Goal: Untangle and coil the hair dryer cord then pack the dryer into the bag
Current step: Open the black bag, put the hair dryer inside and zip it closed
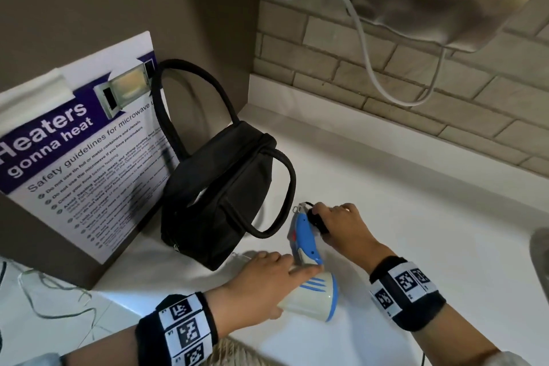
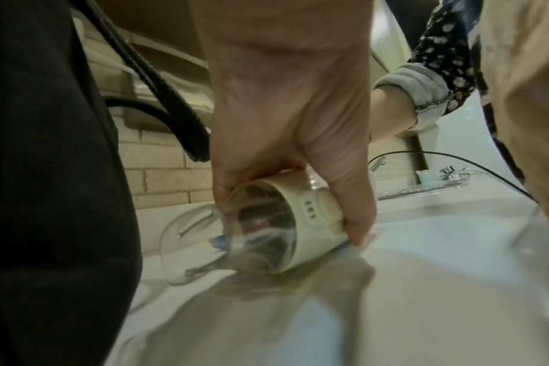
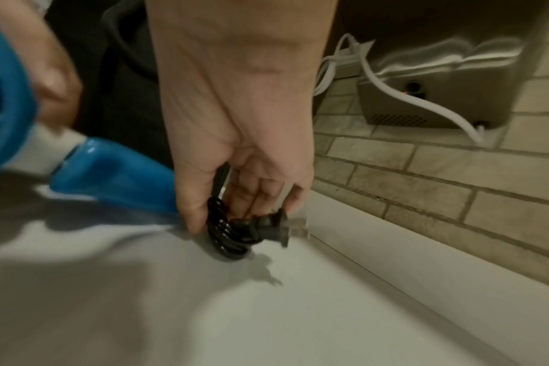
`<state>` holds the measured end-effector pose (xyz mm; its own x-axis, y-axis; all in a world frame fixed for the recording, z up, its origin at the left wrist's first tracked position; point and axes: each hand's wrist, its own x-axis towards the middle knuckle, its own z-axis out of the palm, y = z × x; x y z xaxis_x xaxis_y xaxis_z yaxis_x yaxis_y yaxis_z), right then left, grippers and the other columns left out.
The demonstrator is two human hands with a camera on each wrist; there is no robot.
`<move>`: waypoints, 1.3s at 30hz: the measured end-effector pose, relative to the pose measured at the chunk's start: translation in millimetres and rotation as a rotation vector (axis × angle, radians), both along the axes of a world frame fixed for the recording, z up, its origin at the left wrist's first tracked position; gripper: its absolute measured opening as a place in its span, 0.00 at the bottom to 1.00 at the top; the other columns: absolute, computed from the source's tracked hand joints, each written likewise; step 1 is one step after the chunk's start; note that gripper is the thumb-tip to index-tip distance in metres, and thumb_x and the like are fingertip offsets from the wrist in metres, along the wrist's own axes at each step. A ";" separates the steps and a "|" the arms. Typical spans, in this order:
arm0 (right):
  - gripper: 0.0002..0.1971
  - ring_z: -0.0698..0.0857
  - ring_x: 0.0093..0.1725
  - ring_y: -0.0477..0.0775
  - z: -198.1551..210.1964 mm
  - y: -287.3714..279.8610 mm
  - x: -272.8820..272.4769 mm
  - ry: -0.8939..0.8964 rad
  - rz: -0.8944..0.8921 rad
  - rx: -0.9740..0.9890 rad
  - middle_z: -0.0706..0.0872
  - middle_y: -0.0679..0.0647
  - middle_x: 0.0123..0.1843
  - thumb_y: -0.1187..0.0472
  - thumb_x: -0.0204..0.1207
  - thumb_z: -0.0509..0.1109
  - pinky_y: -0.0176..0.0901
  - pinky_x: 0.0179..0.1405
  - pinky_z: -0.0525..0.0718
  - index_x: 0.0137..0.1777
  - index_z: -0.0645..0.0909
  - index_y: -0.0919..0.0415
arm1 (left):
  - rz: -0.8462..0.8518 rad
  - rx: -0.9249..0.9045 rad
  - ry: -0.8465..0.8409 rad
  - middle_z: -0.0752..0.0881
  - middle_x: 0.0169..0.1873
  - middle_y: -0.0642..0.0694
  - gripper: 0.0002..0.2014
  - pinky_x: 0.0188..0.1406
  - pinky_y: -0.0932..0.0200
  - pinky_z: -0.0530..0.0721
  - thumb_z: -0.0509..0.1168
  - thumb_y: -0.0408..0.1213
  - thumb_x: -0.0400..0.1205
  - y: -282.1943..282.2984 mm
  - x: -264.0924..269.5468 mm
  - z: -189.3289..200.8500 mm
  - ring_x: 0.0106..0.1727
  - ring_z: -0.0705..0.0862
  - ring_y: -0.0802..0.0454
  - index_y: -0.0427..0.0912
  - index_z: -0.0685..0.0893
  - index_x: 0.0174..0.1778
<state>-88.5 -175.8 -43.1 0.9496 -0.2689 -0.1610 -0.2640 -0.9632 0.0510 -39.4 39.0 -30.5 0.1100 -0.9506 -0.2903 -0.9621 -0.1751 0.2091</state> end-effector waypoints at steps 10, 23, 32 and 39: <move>0.09 0.81 0.33 0.49 73.6 12.1 -20.1 -0.363 -0.193 0.399 0.84 0.49 0.34 0.54 0.73 0.72 0.40 0.32 0.77 0.48 0.74 0.47 | -0.137 -0.207 -0.315 0.84 0.43 0.49 0.29 0.46 0.56 0.73 0.72 0.40 0.65 -5.6 -21.4 24.6 0.45 0.74 0.50 0.59 0.78 0.64; 0.15 0.68 0.57 0.55 162.3 41.3 -39.1 -0.040 0.165 0.114 0.70 0.36 0.71 0.44 0.73 0.71 0.46 0.52 0.60 0.59 0.79 0.27 | -0.244 -0.756 -0.481 0.86 0.39 0.47 0.16 0.49 0.48 0.82 0.60 0.29 0.78 -4.1 7.5 81.8 0.38 0.83 0.45 0.52 0.82 0.56; 0.28 0.76 0.39 0.64 166.0 54.5 -27.5 -0.147 0.136 -0.271 0.84 0.47 0.41 0.41 0.40 0.86 0.52 0.36 0.73 0.44 0.87 0.43 | -0.186 -0.853 -0.643 0.87 0.42 0.50 0.18 0.72 0.44 0.71 0.54 0.25 0.85 8.0 43.9 127.0 0.49 0.87 0.50 0.50 0.86 0.48; 0.25 0.77 0.43 0.68 153.6 46.1 -9.0 -0.388 0.017 -0.310 0.84 0.51 0.45 0.42 0.48 0.85 0.52 0.36 0.69 0.45 0.86 0.50 | 0.167 -1.153 -0.771 0.73 0.75 0.48 0.19 0.78 0.44 0.61 0.58 0.40 0.88 13.9 58.1 127.5 0.78 0.67 0.43 0.66 0.75 0.71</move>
<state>-97.5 -129.7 110.5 0.9285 -0.2319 0.2901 -0.3045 -0.9225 0.2373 18.7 52.8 97.0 0.0166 -0.5694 0.8219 -0.8845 -0.3917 -0.2535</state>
